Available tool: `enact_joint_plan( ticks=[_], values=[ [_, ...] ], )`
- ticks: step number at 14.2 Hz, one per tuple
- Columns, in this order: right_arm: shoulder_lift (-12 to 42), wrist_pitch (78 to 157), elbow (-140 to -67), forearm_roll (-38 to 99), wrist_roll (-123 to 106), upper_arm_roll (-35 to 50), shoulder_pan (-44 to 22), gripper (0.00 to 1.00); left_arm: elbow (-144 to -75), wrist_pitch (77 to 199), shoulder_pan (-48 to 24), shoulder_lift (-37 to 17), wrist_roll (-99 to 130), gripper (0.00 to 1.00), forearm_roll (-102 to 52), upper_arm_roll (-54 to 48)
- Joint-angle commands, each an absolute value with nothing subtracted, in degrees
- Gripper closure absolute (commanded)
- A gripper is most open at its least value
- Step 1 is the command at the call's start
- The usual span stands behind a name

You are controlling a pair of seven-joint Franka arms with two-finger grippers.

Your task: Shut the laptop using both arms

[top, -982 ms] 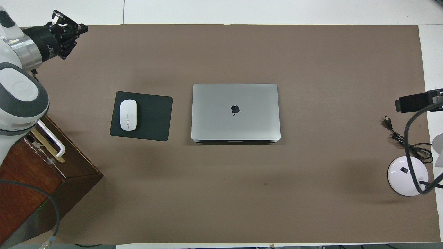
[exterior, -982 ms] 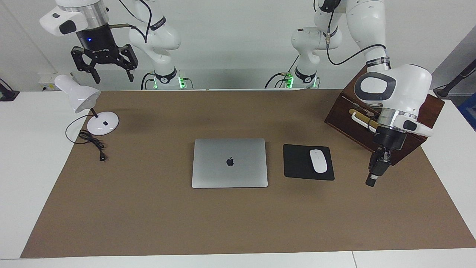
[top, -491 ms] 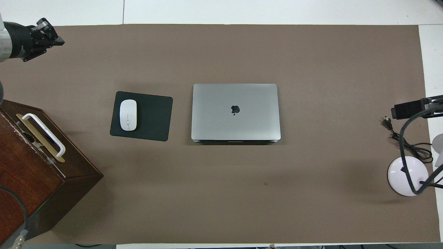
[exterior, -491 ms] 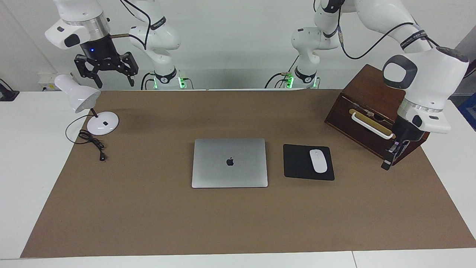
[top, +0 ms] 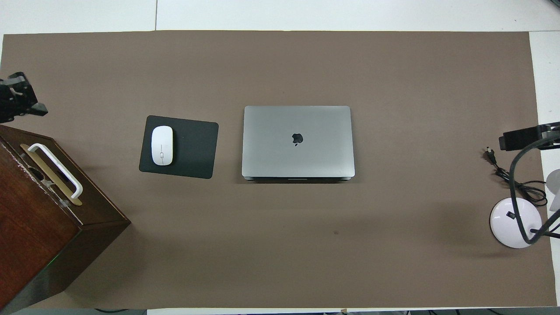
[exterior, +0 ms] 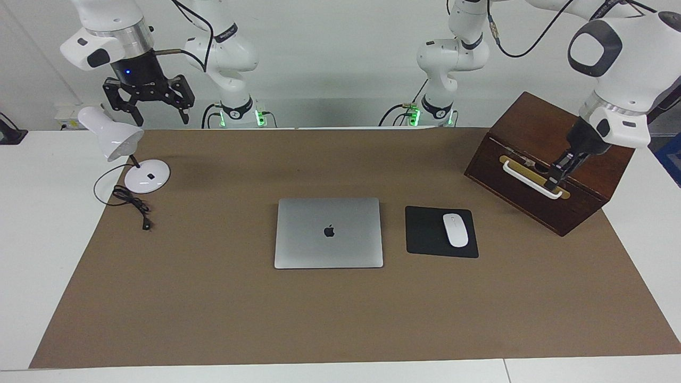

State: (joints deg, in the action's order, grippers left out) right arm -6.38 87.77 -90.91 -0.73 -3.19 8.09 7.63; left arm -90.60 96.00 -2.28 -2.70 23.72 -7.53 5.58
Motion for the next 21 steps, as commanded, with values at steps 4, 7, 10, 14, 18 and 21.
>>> enact_joint_plan(
  ticks=[4,7,10,14,18,21],
  values=[
    [-7.82,89.03,-93.25,0.79,-3.78,2.37,2.29,0.00,-100.02,91.13,-0.09,4.13,22.76,0.82,-6.24,4.57],
    [-7.91,88.86,-93.43,0.79,-3.78,2.37,2.29,0.00,-100.02,92.90,1.05,3.87,22.59,0.00,-6.24,3.87],
    [-7.82,88.86,-93.34,0.79,-3.78,2.29,2.37,0.00,-99.32,95.27,1.05,2.99,22.59,0.00,-5.54,2.38],
    [-7.82,88.42,-93.34,0.79,-3.78,2.29,2.46,0.00,-99.32,95.01,1.05,2.99,19.97,0.00,-4.31,1.93],
    [-7.91,87.89,-93.43,0.79,-3.78,2.29,2.46,0.00,-97.91,95.53,1.05,2.29,18.81,0.00,-4.31,1.76],
    [-7.91,87.98,-93.43,0.79,-3.78,2.29,2.46,0.00,-94.59,94.84,1.14,0.71,13.63,0.00,-2.56,1.67]
  ],
)
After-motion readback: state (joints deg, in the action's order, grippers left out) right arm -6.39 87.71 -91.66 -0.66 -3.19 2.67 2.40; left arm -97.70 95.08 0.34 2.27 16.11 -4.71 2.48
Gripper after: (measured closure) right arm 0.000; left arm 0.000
